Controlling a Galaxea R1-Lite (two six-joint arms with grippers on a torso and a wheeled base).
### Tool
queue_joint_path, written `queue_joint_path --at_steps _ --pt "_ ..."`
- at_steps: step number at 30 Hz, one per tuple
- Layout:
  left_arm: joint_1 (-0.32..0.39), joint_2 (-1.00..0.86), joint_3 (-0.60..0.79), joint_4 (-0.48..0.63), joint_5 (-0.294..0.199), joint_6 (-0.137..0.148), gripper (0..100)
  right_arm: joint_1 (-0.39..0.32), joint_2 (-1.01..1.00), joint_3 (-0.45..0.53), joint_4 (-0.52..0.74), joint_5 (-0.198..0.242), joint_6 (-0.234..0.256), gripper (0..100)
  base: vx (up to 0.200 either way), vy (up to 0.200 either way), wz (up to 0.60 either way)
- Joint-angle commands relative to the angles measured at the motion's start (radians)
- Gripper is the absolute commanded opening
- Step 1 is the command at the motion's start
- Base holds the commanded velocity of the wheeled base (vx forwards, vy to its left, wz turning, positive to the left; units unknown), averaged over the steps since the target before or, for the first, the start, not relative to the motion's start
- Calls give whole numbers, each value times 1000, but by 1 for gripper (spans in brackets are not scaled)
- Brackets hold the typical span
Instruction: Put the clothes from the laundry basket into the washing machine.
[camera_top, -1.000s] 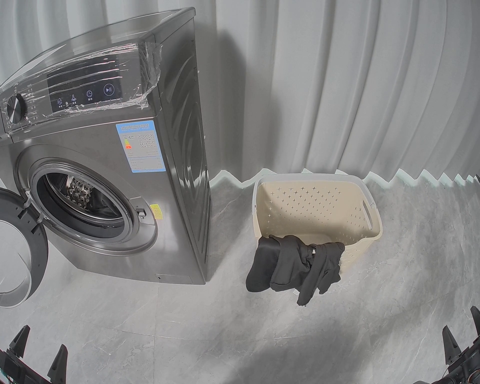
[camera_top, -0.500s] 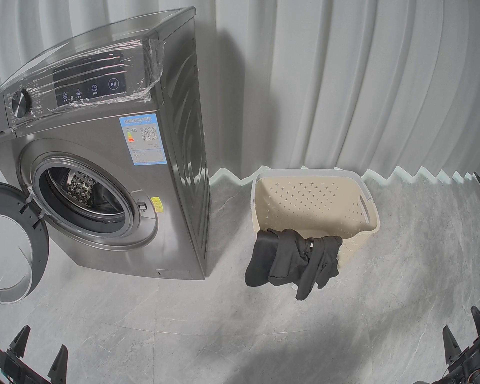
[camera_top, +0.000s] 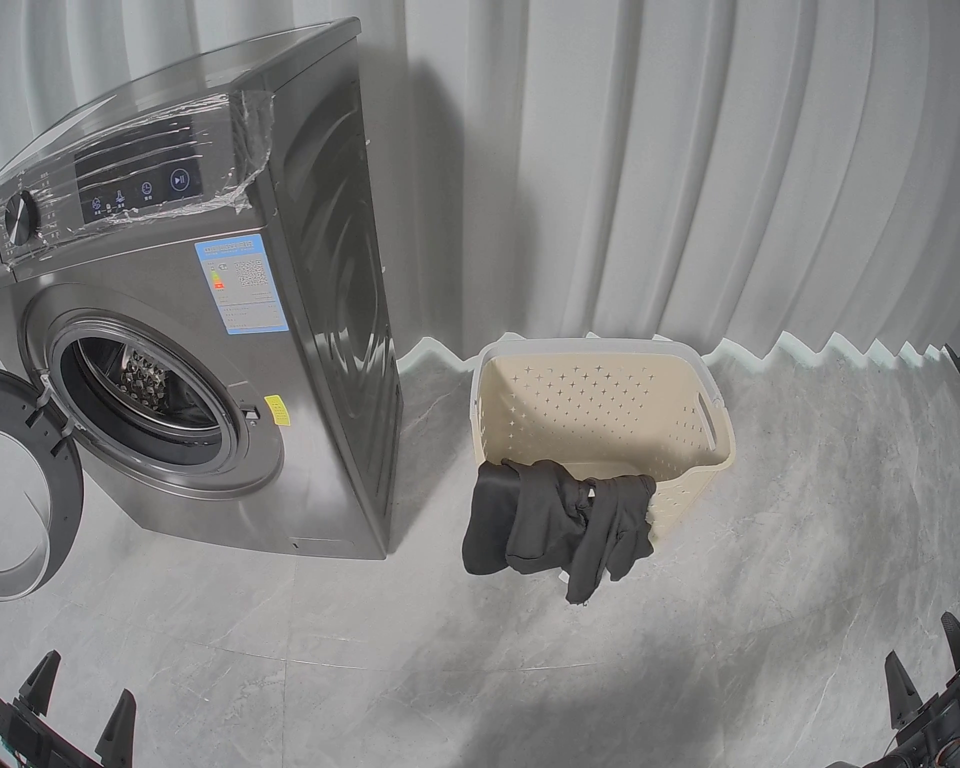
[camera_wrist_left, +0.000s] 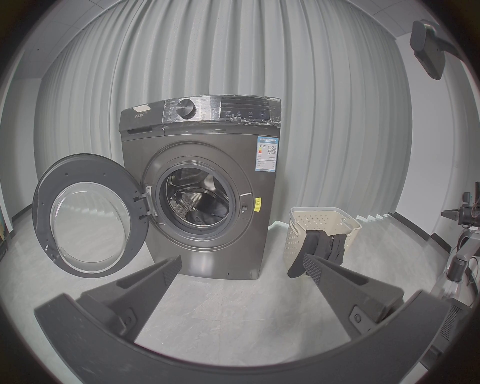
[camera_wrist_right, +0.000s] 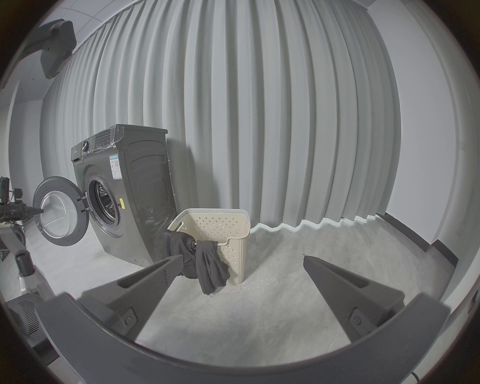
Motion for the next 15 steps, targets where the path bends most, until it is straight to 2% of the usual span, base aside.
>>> queue_joint_path --at_steps 1,8,15 --pt "0 -16 8 0 0 1 100 0 -16 18 0 1 -1 100 0 0 0" --pt "0 -16 8 0 0 1 100 0 -16 18 0 1 -1 100 0 0 0" --pt "0 -16 8 0 0 -2 100 0 -16 18 0 1 -1 100 200 0 0"
